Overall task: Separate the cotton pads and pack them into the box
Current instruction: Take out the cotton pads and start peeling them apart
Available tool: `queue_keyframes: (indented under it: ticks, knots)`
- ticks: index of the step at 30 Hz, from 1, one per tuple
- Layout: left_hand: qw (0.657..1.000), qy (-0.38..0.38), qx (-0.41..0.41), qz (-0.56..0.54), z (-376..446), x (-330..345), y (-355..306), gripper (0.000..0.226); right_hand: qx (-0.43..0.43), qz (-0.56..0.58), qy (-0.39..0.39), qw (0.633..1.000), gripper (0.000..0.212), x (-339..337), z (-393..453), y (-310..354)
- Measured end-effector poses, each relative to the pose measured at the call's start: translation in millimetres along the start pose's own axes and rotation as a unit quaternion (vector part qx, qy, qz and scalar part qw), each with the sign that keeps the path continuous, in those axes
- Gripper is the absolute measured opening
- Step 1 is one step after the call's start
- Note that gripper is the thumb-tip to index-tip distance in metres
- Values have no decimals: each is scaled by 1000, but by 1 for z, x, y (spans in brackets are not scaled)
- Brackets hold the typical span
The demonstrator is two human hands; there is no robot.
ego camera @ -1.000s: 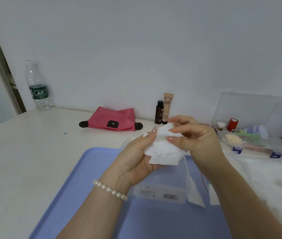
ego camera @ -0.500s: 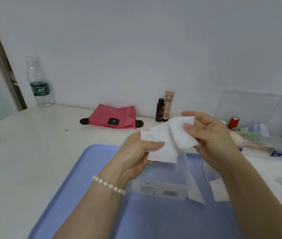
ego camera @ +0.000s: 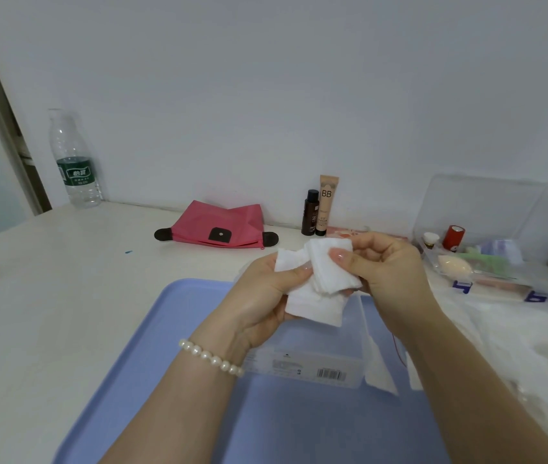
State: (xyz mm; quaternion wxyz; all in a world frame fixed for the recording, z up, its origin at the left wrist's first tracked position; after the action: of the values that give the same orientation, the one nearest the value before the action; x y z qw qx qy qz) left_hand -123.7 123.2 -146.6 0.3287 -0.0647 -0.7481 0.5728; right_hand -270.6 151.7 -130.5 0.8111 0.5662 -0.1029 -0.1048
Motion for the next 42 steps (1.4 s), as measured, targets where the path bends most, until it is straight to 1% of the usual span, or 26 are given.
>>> queue_keyframes:
  ticks: [3, 4, 6, 7, 8, 9, 11, 13, 15, 18, 19, 20, 21, 22, 24, 26, 28, 31, 34, 36, 38, 40, 41, 42]
  knots:
    - [1000, -1, 2, 1, 0, 0, 1, 19, -19, -42, -23, 999, 14, 2, -1, 1]
    - [1000, 0, 3, 0, -1, 0, 0, 17, -28, -57, -24, 998, 18, 2, 0, 0]
    - [1000, 3, 4, -5, -2, 0, 0, 14, -23, -70, -1, 997, 36, 2, 2, -2]
    - [1000, 6, 3, -8, -2, 1, -1, 13, -11, -64, 23, 998, 41, 3, 1, -2]
    - [1000, 7, 2, -10, -3, 1, -1, 14, -2, -50, 48, 998, 38, 3, 0, -2]
    - [1000, 8, 0, -13, -3, 1, -2, 14, -1, -36, 66, 997, 31, 4, 0, -1]
    - [1000, 7, -5, -19, -3, 1, -2, 17, -18, -17, 60, 998, 21, 4, -2, 2]
    - [1000, 4, -10, -22, -2, 1, -2, 21, -47, -15, 32, 998, 21, 3, -2, 3]
    - [1000, 2, -10, -23, -2, 1, -2, 23, -62, -24, 27, 997, 24, 1, -1, 2]
    - [1000, 1, -3, -23, -2, -1, -3, 18, -31, -17, 68, 997, 37, 0, -1, -3]
    - [1000, 2, -1, -20, -2, -1, -3, 17, -25, -19, 85, 996, 36, 1, -1, -3]
    - [1000, 2, 0, -17, -2, -1, -4, 18, -32, -21, 96, 995, 29, 2, -1, -3]
    - [1000, 2, 0, -16, -1, -1, -4, 20, -46, -17, 94, 994, 23, 3, -2, -2]
    - [1000, 1, -1, -18, -1, -1, -4, 22, -66, -7, 81, 995, 22, 3, -3, -2]
    - [1000, 3, -6, -30, -1, -1, -3, 26, -103, 7, 45, 994, 23, 2, -2, -2]
    - [999, 1, -12, -42, 0, -1, -3, 27, -125, 18, 28, 992, 23, 1, -2, -3]
    - [999, -6, -16, -50, 0, -1, -3, 27, -103, 65, 32, 992, 26, 1, -1, -4]
    - [999, -30, -11, -37, 1, -4, -3, 18, -37, 180, 67, 981, 26, -4, 3, -4]
    - [999, -40, -8, -14, 1, -3, -2, 15, -14, 203, 86, 975, 23, -7, 3, -3]
    - [999, -48, -4, -6, 1, -3, -1, 14, -4, 203, 66, 977, 23, -7, 3, -3]
    - [998, -69, 7, 15, 3, -5, 0, 16, 6, 234, 8, 972, 25, -9, 5, -1]
    - [995, -87, 15, 36, 4, -7, 0, 18, 7, 269, -63, 961, 16, -16, 7, 6]
    - [995, -89, 17, 38, 4, -7, 0, 16, 5, 281, -78, 956, 11, -19, 7, 11]
    - [995, -87, 17, 36, 4, -6, 0, 15, 8, 293, -77, 953, 13, -20, 6, 15]
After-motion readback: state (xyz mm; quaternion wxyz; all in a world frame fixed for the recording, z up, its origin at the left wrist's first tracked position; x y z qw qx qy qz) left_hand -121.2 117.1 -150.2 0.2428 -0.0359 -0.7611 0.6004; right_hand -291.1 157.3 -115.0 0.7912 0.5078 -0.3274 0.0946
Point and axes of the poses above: each hand's wrist, its own z-axis towards the middle knuckle, its own x-axis out of the palm, y = z × x, the point moved 2 cm from there along z, towards the middle knuckle, and after that the axes turned 6 degrees about -x, right-handed, at the moved point
